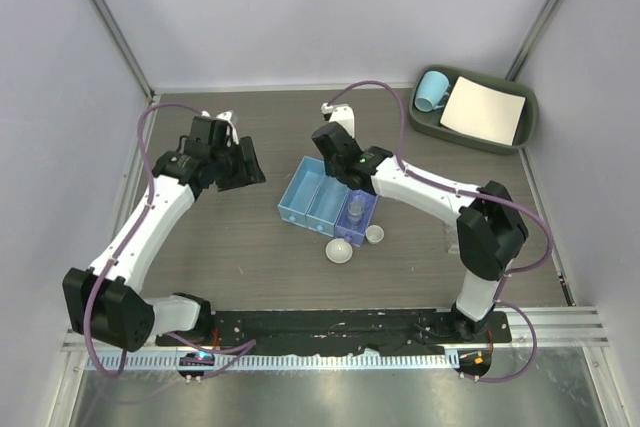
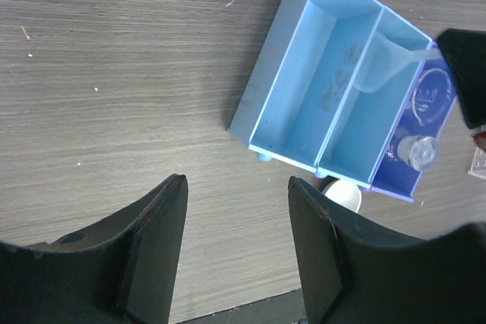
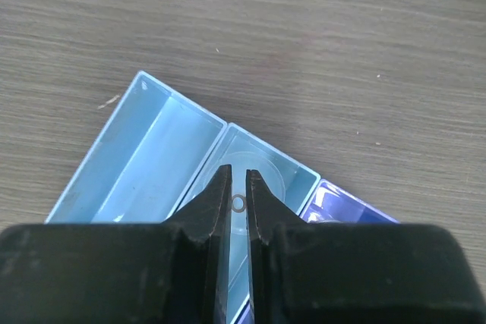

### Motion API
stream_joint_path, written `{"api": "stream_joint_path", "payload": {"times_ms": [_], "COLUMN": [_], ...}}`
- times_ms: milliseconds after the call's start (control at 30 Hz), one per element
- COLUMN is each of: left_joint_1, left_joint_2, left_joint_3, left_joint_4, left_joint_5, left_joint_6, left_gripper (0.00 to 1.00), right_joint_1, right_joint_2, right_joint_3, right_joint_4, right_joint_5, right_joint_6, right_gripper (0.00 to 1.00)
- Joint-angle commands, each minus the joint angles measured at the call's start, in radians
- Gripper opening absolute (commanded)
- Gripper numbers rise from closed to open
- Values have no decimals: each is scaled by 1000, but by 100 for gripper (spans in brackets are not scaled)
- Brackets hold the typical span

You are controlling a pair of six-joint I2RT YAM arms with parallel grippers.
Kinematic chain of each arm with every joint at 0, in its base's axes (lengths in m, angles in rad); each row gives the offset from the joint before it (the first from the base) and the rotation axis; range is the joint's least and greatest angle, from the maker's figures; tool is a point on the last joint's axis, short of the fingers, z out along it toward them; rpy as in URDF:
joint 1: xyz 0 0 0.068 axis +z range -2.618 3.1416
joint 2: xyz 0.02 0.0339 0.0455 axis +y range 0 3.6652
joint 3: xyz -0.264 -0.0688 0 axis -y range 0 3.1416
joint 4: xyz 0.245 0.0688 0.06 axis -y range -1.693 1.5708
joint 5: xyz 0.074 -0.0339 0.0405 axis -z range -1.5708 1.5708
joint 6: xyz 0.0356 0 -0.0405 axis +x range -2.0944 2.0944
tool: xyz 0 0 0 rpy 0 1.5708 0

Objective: Organize the chemistry lab equipment

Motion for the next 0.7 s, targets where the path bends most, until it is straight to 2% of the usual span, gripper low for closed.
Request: {"api": "stream_joint_path", "payload": {"times_ms": [0, 333, 433, 467, 567, 667], "left_joint_1": [4, 6, 4, 6, 4, 4], "left_joint_2": [-109, -204, -215, -218, -224, -234], "left_joint_3": [-28, -163, -189, -195, -203, -209], "left_joint_4": [7, 64, 82, 86, 82, 86], "left_joint_5": [63, 103, 117, 120, 143, 152], "left_joint_6": [34, 69, 75, 73, 78, 80], "left_gripper": [60, 61, 61, 61, 61, 61], "right_joint_1": [-3, -2, 1, 7, 15, 37], "right_joint_2": [23, 29, 18, 9, -41, -101], "right_joint_3": [-54, -174, -184, -186, -178, -165], "right_joint_4": [99, 220, 223, 219, 190, 142], "right_joint_5": [-7, -14, -2, 4, 22, 32], "right_joint_6": [6, 41, 43, 41, 30, 23], "right_gripper": [1, 3, 18, 32, 50, 54]}}
